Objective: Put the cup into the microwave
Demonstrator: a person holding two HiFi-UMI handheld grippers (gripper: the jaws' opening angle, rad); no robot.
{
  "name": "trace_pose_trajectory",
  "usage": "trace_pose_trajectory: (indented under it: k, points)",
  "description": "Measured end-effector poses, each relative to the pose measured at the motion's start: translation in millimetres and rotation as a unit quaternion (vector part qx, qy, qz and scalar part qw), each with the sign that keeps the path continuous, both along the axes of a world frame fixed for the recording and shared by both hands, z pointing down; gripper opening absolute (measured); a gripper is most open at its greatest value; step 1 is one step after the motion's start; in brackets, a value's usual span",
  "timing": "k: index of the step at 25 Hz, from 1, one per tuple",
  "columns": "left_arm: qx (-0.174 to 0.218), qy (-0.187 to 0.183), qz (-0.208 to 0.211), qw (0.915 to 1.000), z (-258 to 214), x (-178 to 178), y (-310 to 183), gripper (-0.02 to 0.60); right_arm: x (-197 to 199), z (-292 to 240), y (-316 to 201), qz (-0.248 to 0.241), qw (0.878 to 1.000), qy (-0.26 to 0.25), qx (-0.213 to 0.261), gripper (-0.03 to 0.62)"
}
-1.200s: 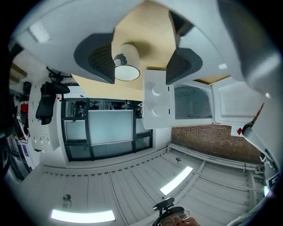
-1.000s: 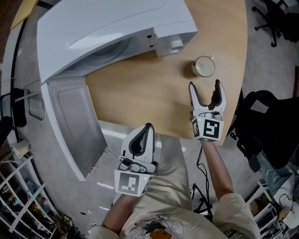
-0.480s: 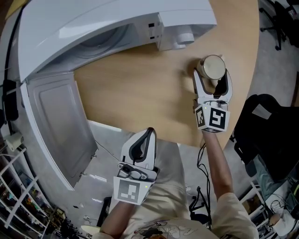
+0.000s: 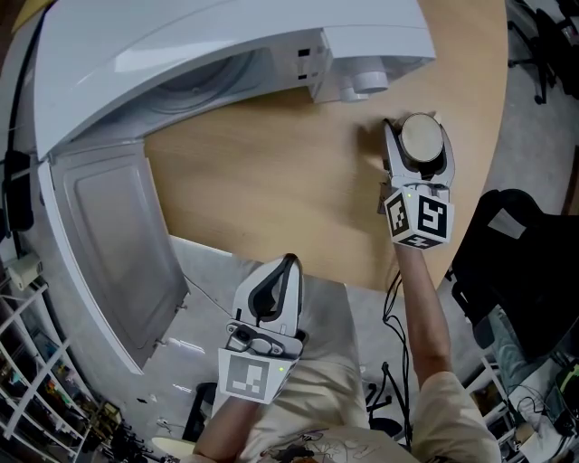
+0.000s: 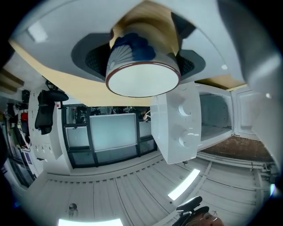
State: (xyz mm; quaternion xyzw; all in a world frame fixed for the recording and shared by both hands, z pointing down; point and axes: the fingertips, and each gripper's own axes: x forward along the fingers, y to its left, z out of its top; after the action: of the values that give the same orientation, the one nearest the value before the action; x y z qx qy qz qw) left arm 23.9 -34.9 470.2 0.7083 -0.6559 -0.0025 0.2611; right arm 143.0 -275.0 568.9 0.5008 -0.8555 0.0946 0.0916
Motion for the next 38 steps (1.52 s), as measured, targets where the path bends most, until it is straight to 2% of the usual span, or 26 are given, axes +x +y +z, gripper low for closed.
trace_pose_trajectory:
  k: [8, 17, 25, 32, 38]
  points:
    - [0.005, 0.002, -0.006, 1.0, -4.1, -4.4, 3.8, 0.005, -4.3, -4.2, 8.9, -0.017, 1.0, 0.006, -0.003, 0.414]
    - [0.02, 0.0, -0.013, 0.9997, -15.9, -12.7, 6.9, 0.005, -45.7, -43.4, 51.9, -0.089, 0.996, -0.001, 0.006, 0.414]
    - [0.034, -0.022, -0.032, 0.9986, -34.5, -41.3, 14.3, 0.005, -115.0, -81.8, 98.1, -0.178, 0.984, -0.011, 0.012, 0.414]
    - [0.047, -0.034, -0.065, 0.9962, -50.0, -72.5, 17.8, 0.005, -190.9, -106.3, 109.4, -0.243, 0.97, -0.02, 0.02, 0.414]
    - [0.062, -0.013, -0.119, 0.9909, -64.5, -102.8, 14.5, 0.005, -258.4, -106.4, 100.5, -0.277, 0.96, -0.025, 0.024, 0.414]
